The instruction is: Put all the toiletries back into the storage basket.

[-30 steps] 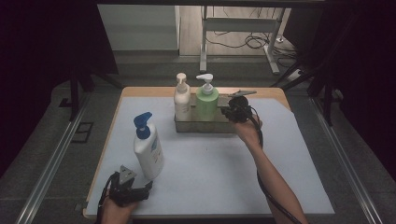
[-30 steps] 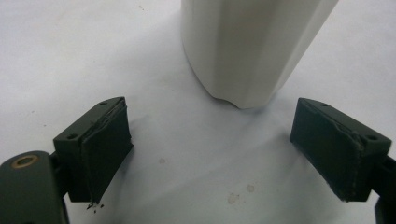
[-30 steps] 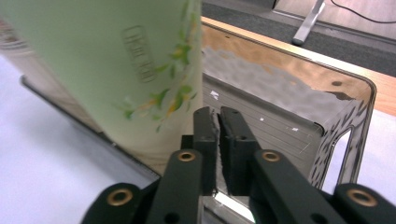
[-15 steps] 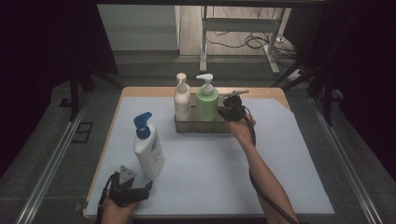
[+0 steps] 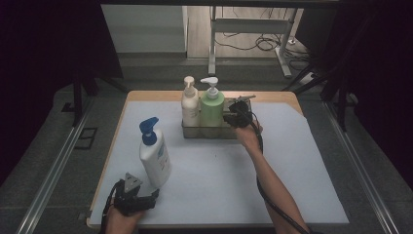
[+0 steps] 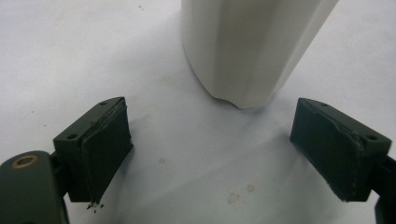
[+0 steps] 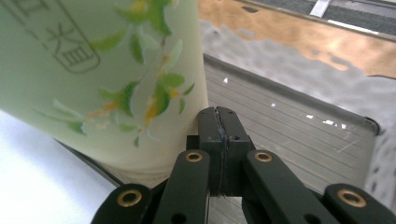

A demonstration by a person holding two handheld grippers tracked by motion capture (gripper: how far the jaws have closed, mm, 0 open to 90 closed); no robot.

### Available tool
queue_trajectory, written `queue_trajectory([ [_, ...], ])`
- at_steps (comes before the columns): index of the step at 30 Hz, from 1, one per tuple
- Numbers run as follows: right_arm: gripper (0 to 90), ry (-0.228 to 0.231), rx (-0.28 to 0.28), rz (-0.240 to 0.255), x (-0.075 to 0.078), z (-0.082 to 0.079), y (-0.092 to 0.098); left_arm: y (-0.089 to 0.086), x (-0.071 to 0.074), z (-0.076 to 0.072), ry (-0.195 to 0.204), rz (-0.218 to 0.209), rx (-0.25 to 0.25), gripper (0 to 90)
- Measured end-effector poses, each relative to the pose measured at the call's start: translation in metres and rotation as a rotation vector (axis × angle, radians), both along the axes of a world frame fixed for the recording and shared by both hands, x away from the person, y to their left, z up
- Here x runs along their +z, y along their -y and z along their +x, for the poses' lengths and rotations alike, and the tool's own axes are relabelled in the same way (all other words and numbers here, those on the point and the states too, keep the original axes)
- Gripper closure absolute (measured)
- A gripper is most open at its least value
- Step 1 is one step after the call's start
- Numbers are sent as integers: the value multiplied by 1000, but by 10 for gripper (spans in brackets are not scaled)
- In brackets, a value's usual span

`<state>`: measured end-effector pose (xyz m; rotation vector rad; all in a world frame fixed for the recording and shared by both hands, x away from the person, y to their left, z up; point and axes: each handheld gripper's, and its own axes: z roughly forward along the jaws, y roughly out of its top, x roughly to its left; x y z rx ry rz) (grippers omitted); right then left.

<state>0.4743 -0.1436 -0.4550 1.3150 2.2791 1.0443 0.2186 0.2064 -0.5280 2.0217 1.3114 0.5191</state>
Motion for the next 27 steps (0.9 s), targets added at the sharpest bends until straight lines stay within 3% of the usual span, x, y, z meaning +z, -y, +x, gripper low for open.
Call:
queue_trajectory([
  [18, 894, -1, -1, -12, -1, -2, -9, 0, 0, 0, -2, 1, 0, 119],
  [22, 854, 16, 5, -33, -1, -3, -8, 0, 0, 0, -1, 0, 0, 119],
  [27, 808, 27, 14, -18, 5, -5, -2, 0, 0, 0, -1, 1, 0, 119],
])
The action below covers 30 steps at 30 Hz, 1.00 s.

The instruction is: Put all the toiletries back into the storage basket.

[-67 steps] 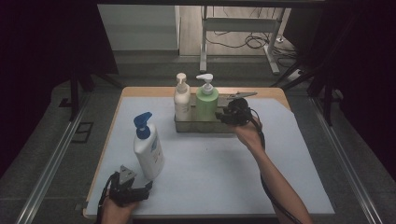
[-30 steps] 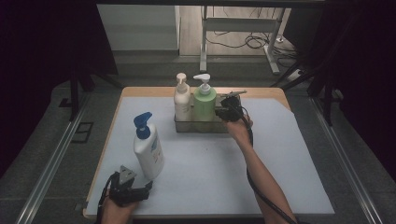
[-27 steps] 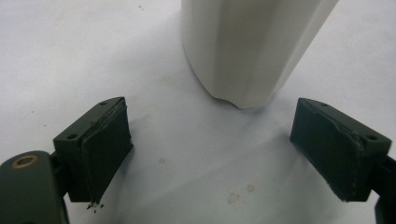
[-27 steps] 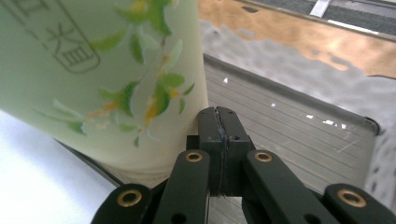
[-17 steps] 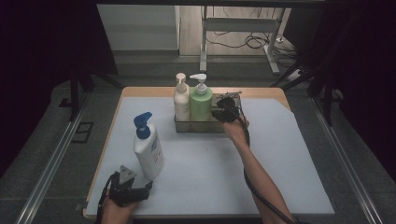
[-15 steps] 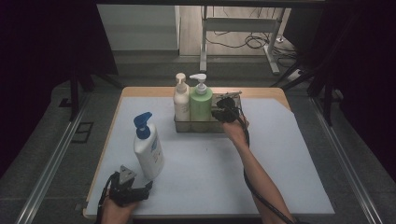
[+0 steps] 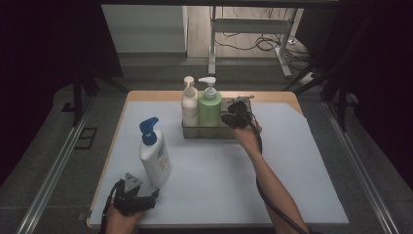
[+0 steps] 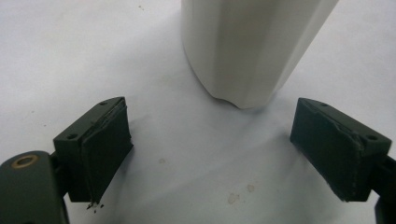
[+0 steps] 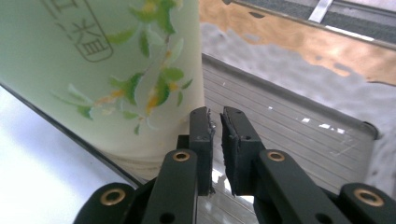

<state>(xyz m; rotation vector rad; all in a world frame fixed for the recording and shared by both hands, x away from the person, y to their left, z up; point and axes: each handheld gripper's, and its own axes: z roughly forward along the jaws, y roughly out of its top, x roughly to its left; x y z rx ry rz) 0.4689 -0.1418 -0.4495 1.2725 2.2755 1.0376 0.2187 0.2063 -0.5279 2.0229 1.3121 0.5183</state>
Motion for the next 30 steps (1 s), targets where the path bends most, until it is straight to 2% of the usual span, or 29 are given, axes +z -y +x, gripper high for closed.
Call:
queue_trajectory([
  [5, 721, -9, 26, 9, 4, -6, 5, 0, 0, 0, -2, 1, 0, 119],
  [12, 523, 24, 41, 20, 12, -17, 9, 0, 1, 1, -8, 0, 1, 119],
  [20, 368, 40, 93, 14, 19, -31, 13, 0, 1, 1, -9, 1, 4, 119],
  [26, 330, 56, 133, -9, 21, -43, 15, 1, 2, 2, -18, 2, 5, 120],
  [30, 315, 59, 153, -2, 23, -52, 17, 1, 2, 2, -27, 3, 8, 121],
])
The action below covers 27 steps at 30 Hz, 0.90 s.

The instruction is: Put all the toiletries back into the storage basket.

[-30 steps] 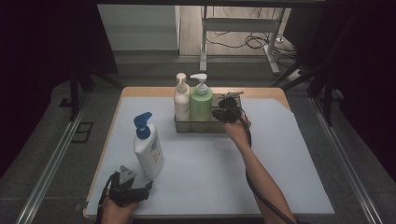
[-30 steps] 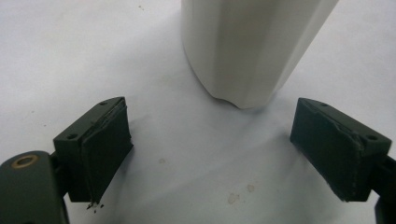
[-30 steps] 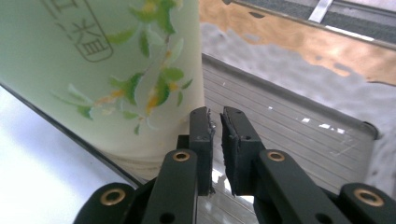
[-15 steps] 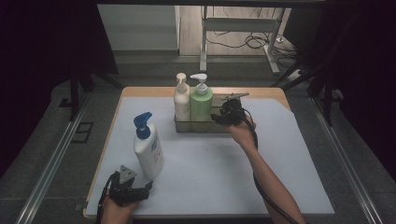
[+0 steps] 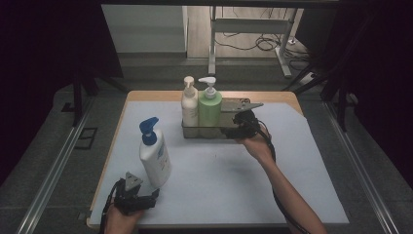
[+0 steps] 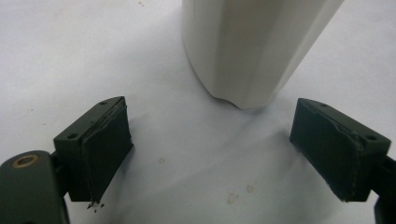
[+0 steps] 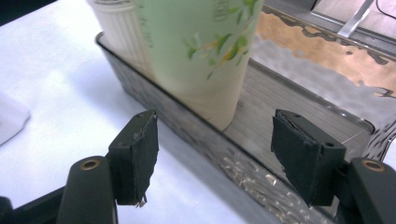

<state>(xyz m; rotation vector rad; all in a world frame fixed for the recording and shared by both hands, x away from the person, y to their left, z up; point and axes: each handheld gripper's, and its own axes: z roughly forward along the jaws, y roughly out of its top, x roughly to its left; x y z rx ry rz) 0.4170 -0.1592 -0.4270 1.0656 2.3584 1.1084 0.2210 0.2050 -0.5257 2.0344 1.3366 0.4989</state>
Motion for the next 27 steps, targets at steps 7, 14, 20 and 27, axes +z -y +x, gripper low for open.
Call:
queue_trajectory([
  [7, 280, 8, 34, 0, 6, -15, 6, 0, 0, 0, -3, 0, 0, 121],
  [14, 235, 27, 58, -8, 11, -33, 14, -1, -1, 0, 7, 0, -6, 120],
  [20, 188, 35, 76, -26, 18, -48, 24, -1, 0, 0, 7, 1, -7, 122],
  [27, 136, 50, 78, -45, 20, -63, 36, -1, 0, 0, 5, 4, -12, 123],
])
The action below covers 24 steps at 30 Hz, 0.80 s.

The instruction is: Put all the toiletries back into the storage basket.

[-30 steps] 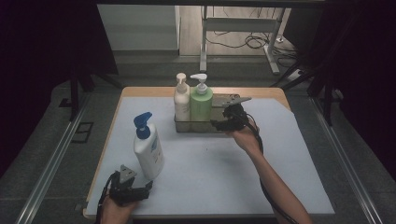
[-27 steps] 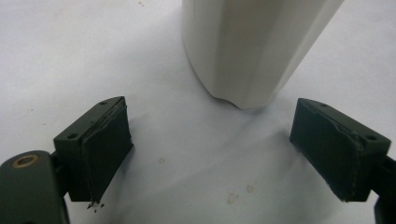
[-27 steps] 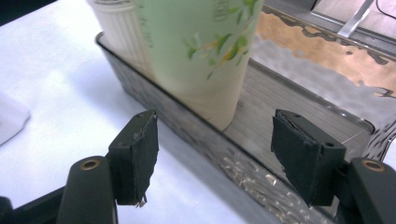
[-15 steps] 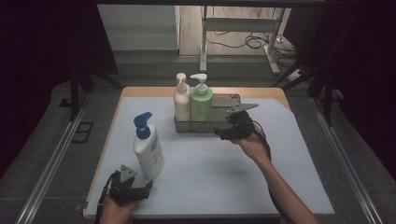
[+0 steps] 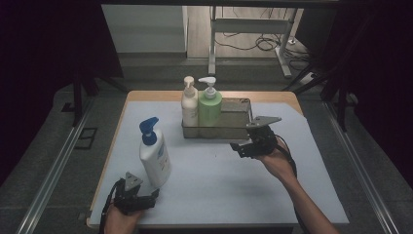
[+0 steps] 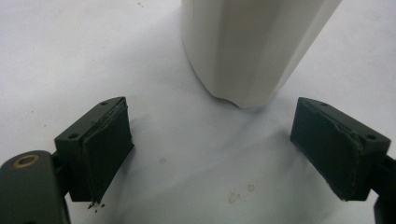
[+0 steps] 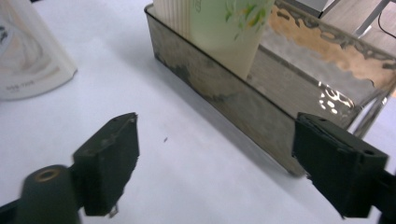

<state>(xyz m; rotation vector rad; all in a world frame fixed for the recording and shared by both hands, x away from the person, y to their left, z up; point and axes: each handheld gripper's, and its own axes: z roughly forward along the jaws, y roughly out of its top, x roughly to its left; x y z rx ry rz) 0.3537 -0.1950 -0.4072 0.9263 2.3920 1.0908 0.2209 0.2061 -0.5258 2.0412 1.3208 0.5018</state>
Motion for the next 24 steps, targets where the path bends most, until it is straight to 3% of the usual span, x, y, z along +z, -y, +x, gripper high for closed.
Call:
queue_trajectory([
  [5, 119, 4, 1, 12, 0, -9, 12, 1, 1, 1, -10, 5, 3, 120],
  [14, 0, -3, -35, 5, -7, -25, 37, 1, 0, 0, -4, 0, 2, 119],
  [24, 0, -3, -94, -15, -24, -43, 60, 0, -1, -1, 12, -4, 3, 118],
])
